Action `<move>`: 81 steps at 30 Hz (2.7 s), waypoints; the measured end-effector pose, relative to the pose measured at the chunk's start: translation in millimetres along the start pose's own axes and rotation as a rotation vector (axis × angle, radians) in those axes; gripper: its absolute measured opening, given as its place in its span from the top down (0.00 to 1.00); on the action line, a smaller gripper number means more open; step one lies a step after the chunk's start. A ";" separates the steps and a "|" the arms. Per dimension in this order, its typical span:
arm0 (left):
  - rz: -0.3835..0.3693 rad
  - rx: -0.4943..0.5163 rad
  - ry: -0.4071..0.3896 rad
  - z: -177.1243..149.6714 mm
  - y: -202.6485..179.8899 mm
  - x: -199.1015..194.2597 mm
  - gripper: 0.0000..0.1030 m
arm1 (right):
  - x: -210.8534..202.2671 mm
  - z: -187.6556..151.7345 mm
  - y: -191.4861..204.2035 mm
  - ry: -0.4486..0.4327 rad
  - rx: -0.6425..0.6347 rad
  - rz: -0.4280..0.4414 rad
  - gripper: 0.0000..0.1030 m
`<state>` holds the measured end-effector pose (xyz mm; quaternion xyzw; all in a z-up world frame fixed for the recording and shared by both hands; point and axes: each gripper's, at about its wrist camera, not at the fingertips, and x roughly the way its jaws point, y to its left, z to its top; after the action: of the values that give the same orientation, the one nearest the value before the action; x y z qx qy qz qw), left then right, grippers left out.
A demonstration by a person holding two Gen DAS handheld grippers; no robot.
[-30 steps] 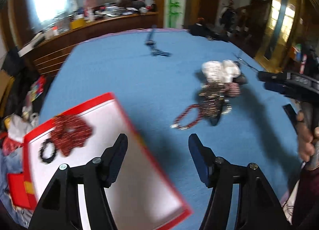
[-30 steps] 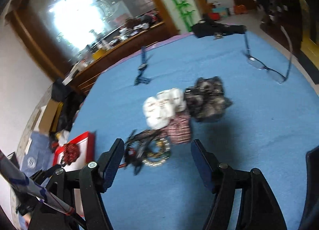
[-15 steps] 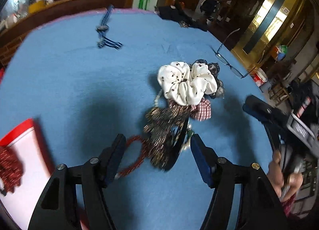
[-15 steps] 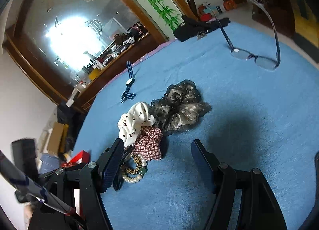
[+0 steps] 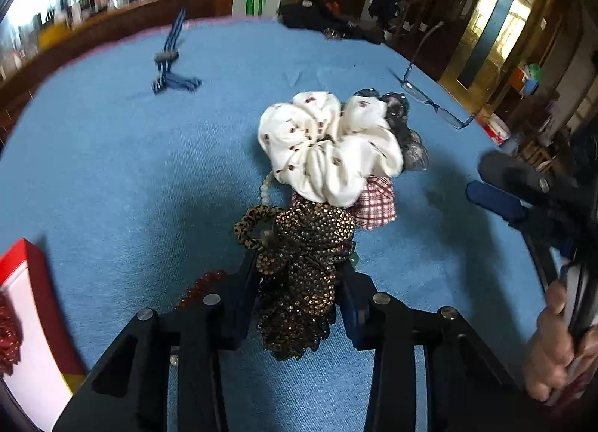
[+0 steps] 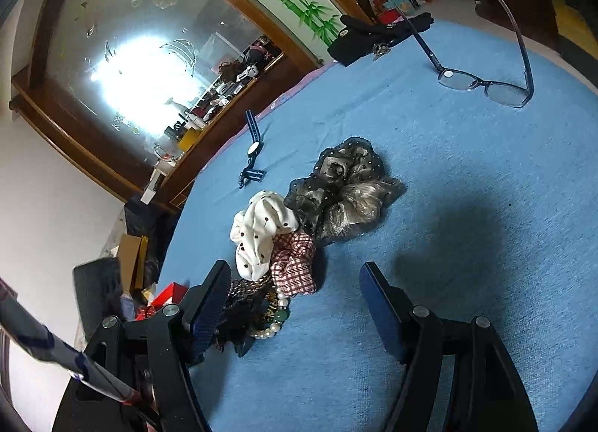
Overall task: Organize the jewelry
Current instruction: 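Grasp the brown sequined bow clip with the left gripper, then grasp the grey sheer scrunchie with the right gripper while the left holds the bow clip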
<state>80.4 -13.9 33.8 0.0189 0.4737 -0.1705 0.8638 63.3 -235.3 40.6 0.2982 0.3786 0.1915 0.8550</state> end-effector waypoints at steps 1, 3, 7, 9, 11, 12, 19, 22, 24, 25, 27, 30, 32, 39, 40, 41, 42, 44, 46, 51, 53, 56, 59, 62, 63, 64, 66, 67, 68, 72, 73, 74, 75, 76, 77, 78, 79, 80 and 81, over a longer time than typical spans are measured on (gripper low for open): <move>0.026 0.003 -0.032 -3.7 -3.6 -3.8 0.66 | -0.1 0.3 -0.3 -0.002 0.000 -0.003 0.27; 0.063 0.030 -0.085 -9.5 -10.2 -12.7 0.67 | -1.3 0.5 -0.3 -0.011 -0.004 -0.014 0.27; 0.060 0.049 -0.208 -10.3 -13.4 -40.7 0.69 | -1.0 1.3 3.6 -0.030 -0.029 -0.031 0.27; 0.043 0.038 -0.261 -10.5 -8.2 -48.9 0.69 | 0.9 1.0 5.6 -0.032 -0.042 -0.040 0.27; 0.072 0.033 -0.276 -10.9 -3.7 -50.0 0.69 | 1.6 0.2 6.9 -0.044 -0.052 -0.064 0.27; 0.078 0.036 -0.280 -12.0 -2.5 -50.9 0.69 | 1.4 0.1 7.1 -0.056 -0.057 -0.086 0.27; 0.074 -0.023 -0.289 -14.0 15.5 -57.5 0.69 | 8.5 14.6 8.8 -0.035 -0.022 -0.210 0.27; 0.082 -0.039 -0.297 -16.5 19.8 -59.9 0.69 | 24.1 36.3 14.6 0.014 0.020 -0.245 0.27; 0.098 -0.043 -0.291 -16.4 21.2 -58.5 0.69 | 36.4 50.5 18.9 0.008 0.013 -0.287 0.27; 0.099 -0.045 -0.288 -16.6 22.2 -58.5 0.69 | 44.4 57.3 18.8 0.006 0.007 -0.347 0.27; 0.095 -0.054 -0.289 -15.8 24.7 -58.6 0.69 | 61.5 67.6 10.7 0.028 0.032 -0.389 0.27; 0.099 -0.053 -0.285 -14.9 25.3 -56.6 0.69 | 81.6 69.5 -2.7 0.069 0.072 -0.362 0.27; 0.102 -0.053 -0.282 -14.3 24.8 -55.4 0.69 | 91.1 65.9 1.1 0.086 0.021 -0.394 0.29; 0.129 -0.054 -0.278 -12.9 25.3 -52.1 0.69 | 82.7 63.5 6.0 0.073 -0.060 -0.381 0.88; 0.130 -0.059 -0.279 -13.1 26.8 -52.0 0.69 | 75.4 64.9 7.0 0.048 -0.059 -0.375 0.88; 0.132 -0.067 -0.283 -12.8 28.5 -52.6 0.69 | 69.4 65.1 9.1 0.026 -0.063 -0.369 0.88; 0.134 -0.070 -0.284 -12.8 28.7 -52.7 0.69 | 62.0 66.2 12.5 -0.001 -0.070 -0.364 0.88; 0.136 -0.075 -0.286 -11.7 29.8 -52.4 0.69 | 53.8 67.5 16.5 -0.037 -0.077 -0.357 0.88; 0.144 -0.074 -0.287 -11.3 29.8 -51.7 0.69 | 47.0 68.5 20.7 -0.062 -0.081 -0.341 0.88; 0.153 -0.082 -0.300 -10.3 30.8 -53.6 0.69 | 33.6 69.1 39.8 -0.121 -0.114 -0.301 0.88; 0.155 -0.086 -0.303 -9.6 31.5 -54.6 0.69 | 30.4 68.7 48.1 -0.134 -0.127 -0.277 0.88; 0.156 -0.097 -0.317 -8.4 32.4 -58.2 0.69 | 26.7 63.2 60.2 -0.134 -0.145 -0.245 0.88; 0.187 -0.106 -0.344 -8.7 32.8 -67.2 0.69 | 13.5 51.7 74.6 -0.144 -0.156 -0.203 0.88; 0.200 -0.127 -0.355 -13.0 34.0 -82.5 0.69 | -3.9 31.2 87.8 -0.165 -0.171 -0.166 0.88; 0.205 -0.129 -0.362 -15.1 33.6 -88.0 0.69 | -9.3 22.0 93.9 -0.174 -0.188 -0.167 0.88; 0.216 -0.128 -0.366 -17.4 32.8 -92.8 0.69 | -13.0 14.1 99.4 -0.178 -0.205 -0.169 0.88; 0.237 -0.127 -0.378 -25.8 32.3 -105.0 0.69 | -20.0 0.3 108.8 -0.174 -0.226 -0.157 0.88; 0.235 -0.135 -0.383 -29.4 33.6 -109.3 0.69 | -21.6 -5.4 112.9 -0.166 -0.236 -0.151 0.88; 0.230 -0.148 -0.382 -34.5 36.1 -114.3 0.69 | -22.6 -10.3 116.6 -0.157 -0.245 -0.149 0.88; 0.236 -0.171 -0.387 -52.9 44.4 -131.4 0.69 | -25.4 -28.1 132.5 -0.131 -0.278 -0.128 0.87; 0.256 -0.172 -0.391 -57.8 45.9 -135.0 0.69 | -25.0 -31.3 136.1 -0.124 -0.284 -0.123 0.87; 0.271 -0.174 -0.393 -62.3 48.1 -138.3 0.69 | -23.9 -35.3 140.3 -0.116 -0.286 -0.112 0.87; 0.278 -0.178 -0.393 -65.7 50.0 -140.9 0.69 | -23.5 -39.0 143.3 -0.110 -0.290 -0.104 0.87; 0.281 -0.186 -0.390 -68.9 52.6 -143.1 0.69 | -21.3 -42.0 147.2 -0.102 -0.298 -0.100 0.87; 0.280 -0.198 -0.385 -72.6 56.4 -145.6 0.69 | -18.7 -45.9 150.6 -0.093 -0.307 -0.098 0.87; 0.280 -0.205 -0.383 -75.1 58.3 -147.1 0.69 | -15.9 -50.2 153.9 -0.082 -0.314 -0.095 0.87; 0.282 -0.211 -0.383 -78.4 61.5 -149.7 0.69 | -12.6 -54.1 157.1 -0.070 -0.318 -0.088 0.87; 0.288 -0.216 -0.384 -81.5 65.0 -152.8 0.69 | -10.0 -56.8 159.4 -0.061 -0.321 -0.083 0.87; 0.296 -0.221 -0.385 -84.3 68.1 -155.9 0.69 | -6.7 -59.7 162.5 -0.049 -0.326 -0.078 0.87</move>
<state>-43.6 109.7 107.3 -0.0394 0.3083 0.0100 0.9504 -3.0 -95.6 118.6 0.1451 0.3326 0.2095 0.9080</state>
